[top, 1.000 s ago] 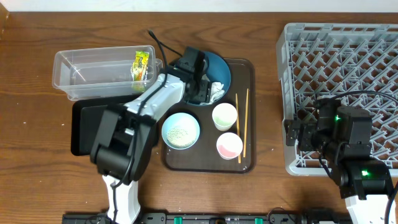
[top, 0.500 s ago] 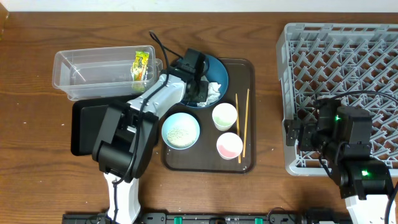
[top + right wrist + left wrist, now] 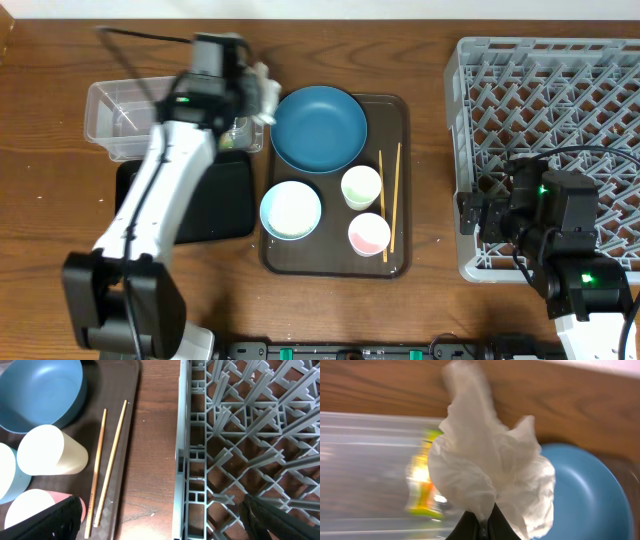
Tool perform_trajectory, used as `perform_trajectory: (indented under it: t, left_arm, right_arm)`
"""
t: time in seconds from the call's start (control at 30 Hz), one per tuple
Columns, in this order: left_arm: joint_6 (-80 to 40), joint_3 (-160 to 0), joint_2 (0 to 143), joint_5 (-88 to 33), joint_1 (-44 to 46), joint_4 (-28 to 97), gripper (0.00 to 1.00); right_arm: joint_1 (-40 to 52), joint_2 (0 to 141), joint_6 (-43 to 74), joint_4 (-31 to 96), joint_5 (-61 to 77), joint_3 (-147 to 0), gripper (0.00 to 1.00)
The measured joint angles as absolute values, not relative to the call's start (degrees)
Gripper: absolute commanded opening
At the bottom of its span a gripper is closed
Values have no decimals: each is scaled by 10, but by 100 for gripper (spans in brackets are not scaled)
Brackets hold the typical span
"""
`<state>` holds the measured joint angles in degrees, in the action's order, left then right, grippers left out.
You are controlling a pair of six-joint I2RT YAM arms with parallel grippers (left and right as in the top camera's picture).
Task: Sort waste into correct bins and load items into the dishwasher rack
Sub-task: 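Grasp the tissue with the left gripper and drop it into the clear bin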
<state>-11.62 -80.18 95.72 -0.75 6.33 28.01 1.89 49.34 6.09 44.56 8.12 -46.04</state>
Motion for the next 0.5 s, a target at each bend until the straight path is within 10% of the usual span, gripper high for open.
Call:
perform_trajectory:
  t: [0.23, 0.37, 0.5]
  left_arm:
    - [-116, -803, 987, 4, -23, 268, 13]
    - [-116, -802, 1006, 4, -41, 250, 52]
    - [-117, -802, 1004, 1, -44, 249, 60]
  right_arm:
    - [19, 493, 61, 446, 81, -460, 99]
    - [19, 493, 61, 446, 81, -460, 99]
    - [19, 493, 61, 446, 81, -460, 99]
